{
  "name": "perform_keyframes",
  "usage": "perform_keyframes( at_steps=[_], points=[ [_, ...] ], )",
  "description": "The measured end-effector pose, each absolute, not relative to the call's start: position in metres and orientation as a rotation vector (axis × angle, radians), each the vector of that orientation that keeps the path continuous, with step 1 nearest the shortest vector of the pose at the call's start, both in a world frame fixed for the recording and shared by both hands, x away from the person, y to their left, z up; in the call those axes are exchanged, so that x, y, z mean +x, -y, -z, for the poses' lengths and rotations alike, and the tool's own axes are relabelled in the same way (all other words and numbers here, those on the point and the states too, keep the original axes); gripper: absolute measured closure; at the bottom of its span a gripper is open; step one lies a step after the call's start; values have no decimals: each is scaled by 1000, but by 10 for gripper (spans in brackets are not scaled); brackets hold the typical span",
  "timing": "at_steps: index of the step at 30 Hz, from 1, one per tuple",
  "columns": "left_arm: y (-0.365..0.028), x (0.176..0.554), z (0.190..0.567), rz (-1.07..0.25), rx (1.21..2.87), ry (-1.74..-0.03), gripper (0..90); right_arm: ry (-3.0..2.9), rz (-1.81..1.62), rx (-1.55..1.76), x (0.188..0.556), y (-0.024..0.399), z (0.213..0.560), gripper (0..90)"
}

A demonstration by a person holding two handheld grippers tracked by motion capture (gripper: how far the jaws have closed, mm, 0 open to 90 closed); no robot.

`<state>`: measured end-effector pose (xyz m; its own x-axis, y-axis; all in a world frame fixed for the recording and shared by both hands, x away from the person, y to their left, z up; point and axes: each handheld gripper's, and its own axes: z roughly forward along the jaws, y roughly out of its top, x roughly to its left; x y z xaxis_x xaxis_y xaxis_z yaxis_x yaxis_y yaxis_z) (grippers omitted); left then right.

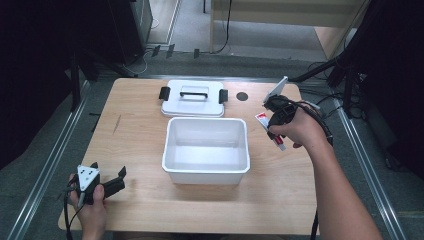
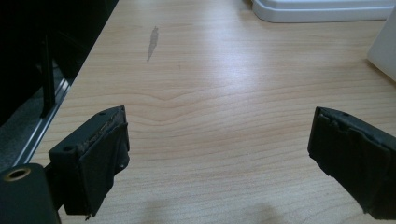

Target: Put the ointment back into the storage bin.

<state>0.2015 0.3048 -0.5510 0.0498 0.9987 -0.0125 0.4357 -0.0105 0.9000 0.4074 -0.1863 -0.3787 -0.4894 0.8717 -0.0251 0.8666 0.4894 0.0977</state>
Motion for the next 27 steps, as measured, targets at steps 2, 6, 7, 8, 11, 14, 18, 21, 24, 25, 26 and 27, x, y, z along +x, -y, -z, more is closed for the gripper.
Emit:
perform_keyframes(
  at_steps=[2, 6, 7, 8, 11, 14, 18, 21, 24, 25, 26, 27],
  points=[
    [-305, 201, 551, -921, 1556, -1491, 58, -2650, -116, 1534, 408, 183, 373, 721],
    [-305, 202, 551, -921, 1555, -1490, 58, -2657, -134, 1517, 407, 176, 365, 721],
    [-305, 201, 551, -921, 1558, -1490, 58, -2661, -142, 1506, 407, 174, 364, 721],
    [-305, 201, 551, -921, 1558, -1490, 58, -2666, -144, 1496, 407, 173, 363, 721],
    [-305, 202, 551, -920, 1556, -1491, 57, -2671, -144, 1481, 405, 165, 359, 721],
    [-305, 201, 551, -920, 1556, -1491, 58, -2690, -162, 1448, 404, 160, 356, 721],
    [-305, 201, 551, -919, 1555, -1491, 58, -2701, -174, 1420, 402, 154, 354, 721],
    [-305, 201, 551, -919, 1556, -1491, 57, -2720, -198, 1385, 400, 146, 351, 720],
    [-305, 201, 551, -919, 1553, -1491, 58, -2747, -214, 1337, 398, 140, 349, 720],
    [-305, 201, 551, -917, 1554, -1491, 58, -2752, -211, 1340, 397, 137, 348, 720],
    [-305, 201, 551, -916, 1555, -1492, 58, -2757, -216, 1328, 396, 136, 348, 720],
    [-305, 201, 551, -917, 1554, -1492, 58, -2765, -218, 1317, 396, 134, 348, 720]
  ],
)
